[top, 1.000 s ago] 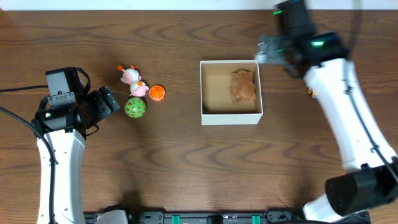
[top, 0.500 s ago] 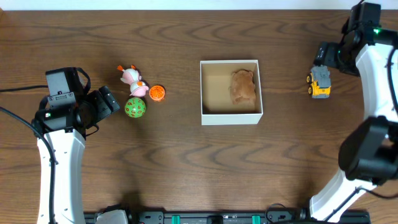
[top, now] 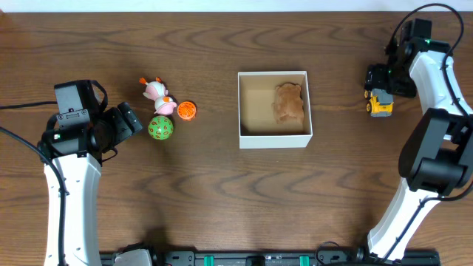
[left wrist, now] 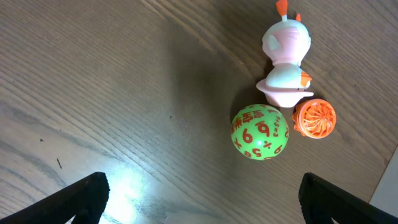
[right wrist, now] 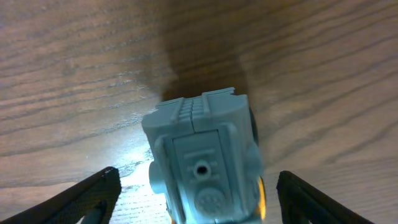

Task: Pack container
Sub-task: 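Move the right gripper to the yellow toy truck and grasp it, then carry the truck into the box and release it beside the hamster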

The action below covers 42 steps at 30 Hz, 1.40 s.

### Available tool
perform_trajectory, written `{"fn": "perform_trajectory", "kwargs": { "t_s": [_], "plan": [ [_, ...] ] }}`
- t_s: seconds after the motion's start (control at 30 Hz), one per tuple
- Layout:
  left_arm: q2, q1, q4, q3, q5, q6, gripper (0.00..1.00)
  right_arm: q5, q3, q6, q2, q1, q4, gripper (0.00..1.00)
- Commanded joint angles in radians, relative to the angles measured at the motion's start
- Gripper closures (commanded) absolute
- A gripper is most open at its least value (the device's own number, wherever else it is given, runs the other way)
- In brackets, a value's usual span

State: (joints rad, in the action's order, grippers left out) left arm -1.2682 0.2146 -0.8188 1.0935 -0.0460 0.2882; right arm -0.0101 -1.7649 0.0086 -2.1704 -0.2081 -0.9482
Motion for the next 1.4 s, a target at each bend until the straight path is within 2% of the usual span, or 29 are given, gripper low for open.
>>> {"fn": "perform_trajectory", "kwargs": {
  "t_s": [0.0, 0.23, 0.33, 0.53, 0.73, 0.87, 0.93, 1.07, 1.17, 1.37],
  "plan": [
    [-0.006, 0.004, -0.003, 0.021, 0.005, -0.005, 0.02, 0.018, 0.004, -0.010, -0.022, -0.008, 0.002, 0.20],
    [-0.006, 0.004, -0.003, 0.021, 0.005, -0.005, 0.02, 0.018, 0.010, -0.005, -0.054, -0.008, 0.001, 0.33],
    [-0.006, 0.004, -0.003, 0.021, 0.005, -0.005, 0.02, 0.018, 0.010, 0.000, -0.059, -0.008, -0.010, 0.49],
    [-0.006, 0.004, -0.003, 0.021, 0.005, -0.005, 0.02, 0.019, -0.002, 0.025, -0.015, 0.001, -0.037, 0.58],
    [-0.006, 0.004, -0.003, 0.021, 0.005, -0.005, 0.02, 0.041, -0.023, 0.047, 0.143, 0.057, -0.051, 0.66],
    [-0.006, 0.004, -0.003, 0.021, 0.005, -0.005, 0.02, 0.085, -0.025, 0.046, 0.292, 0.143, -0.051, 0.76],
    [-0.006, 0.004, -0.003, 0.021, 0.005, -0.005, 0.02, 0.090, -0.025, 0.045, 0.357, 0.205, -0.048, 0.78],
    [-0.006, 0.004, -0.003, 0.021, 0.005, -0.005, 0.02, 0.090, -0.025, -0.041, 0.431, 0.357, -0.037, 0.85],
    [-0.006, 0.004, -0.003, 0.021, 0.005, -0.005, 0.02, 0.090, -0.024, -0.176, 0.431, 0.486, -0.035, 0.90],
    [-0.006, 0.004, -0.003, 0.021, 0.005, -0.005, 0.02, 0.090, -0.021, -0.421, 0.369, 0.655, -0.024, 0.92]
  ]
}}
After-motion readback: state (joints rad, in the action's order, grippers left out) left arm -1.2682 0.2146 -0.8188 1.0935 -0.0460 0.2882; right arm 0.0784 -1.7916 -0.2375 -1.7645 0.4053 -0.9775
